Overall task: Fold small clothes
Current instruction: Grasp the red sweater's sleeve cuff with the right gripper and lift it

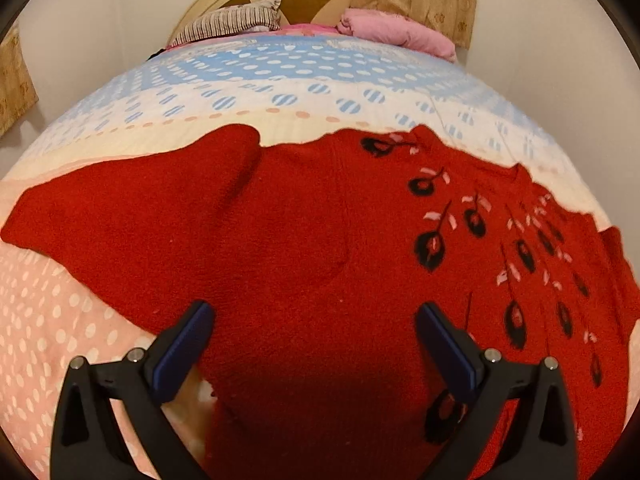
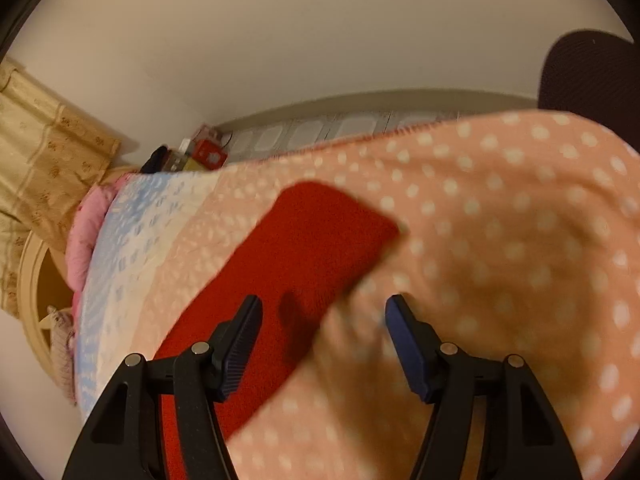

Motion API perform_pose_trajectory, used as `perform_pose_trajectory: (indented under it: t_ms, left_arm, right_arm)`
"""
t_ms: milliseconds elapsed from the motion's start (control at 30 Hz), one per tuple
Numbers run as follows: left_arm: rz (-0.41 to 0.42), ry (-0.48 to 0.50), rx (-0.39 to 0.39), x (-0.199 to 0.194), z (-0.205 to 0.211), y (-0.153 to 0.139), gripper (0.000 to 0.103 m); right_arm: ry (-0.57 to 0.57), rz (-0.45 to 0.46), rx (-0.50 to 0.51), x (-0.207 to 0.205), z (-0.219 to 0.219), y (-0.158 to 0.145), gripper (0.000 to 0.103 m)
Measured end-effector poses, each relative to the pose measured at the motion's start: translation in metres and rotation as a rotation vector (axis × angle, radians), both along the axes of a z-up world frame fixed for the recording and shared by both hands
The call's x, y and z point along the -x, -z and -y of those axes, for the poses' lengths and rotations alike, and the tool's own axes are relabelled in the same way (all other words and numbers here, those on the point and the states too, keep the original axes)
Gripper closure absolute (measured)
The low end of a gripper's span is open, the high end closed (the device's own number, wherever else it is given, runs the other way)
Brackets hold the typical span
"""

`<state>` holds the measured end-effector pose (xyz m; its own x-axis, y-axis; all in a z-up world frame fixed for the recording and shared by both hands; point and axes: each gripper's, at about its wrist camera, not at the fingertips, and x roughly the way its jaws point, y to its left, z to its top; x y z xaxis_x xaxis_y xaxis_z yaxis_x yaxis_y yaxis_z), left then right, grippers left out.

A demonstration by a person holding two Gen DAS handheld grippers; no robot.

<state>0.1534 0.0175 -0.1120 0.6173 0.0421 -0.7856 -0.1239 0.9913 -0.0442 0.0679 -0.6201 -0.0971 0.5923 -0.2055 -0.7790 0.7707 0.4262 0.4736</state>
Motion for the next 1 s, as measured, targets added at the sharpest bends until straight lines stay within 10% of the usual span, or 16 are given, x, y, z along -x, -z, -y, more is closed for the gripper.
perform_pose_trajectory:
  t_ms: [133,200,667,1000]
  left_arm:
    - [-0.007,0.002,-0.02,0.001,0.002,0.001,0.0]
    - [-0.007,0.002,-0.014,0.001,0.001,0.0,0.0]
    - [-0.005,0.001,-0.009,-0.001,0.001,0.001,0.0]
    - [0.011,0.001,0.029,0.001,-0.003,-0.001,0.0]
  right_arm:
    - [0.004,0.002,0.01,-0.013,0.017,0.007,0.056]
    - [0.003,0.001,-0.003,-0.011,0.023,0.011,0.091]
    - [-0.026,0.118,0.176,0.027,0.021,-0.078,0.098]
    - [-0.363,0.142,0.4,-0.025,-0.136,-0.157,0.098]
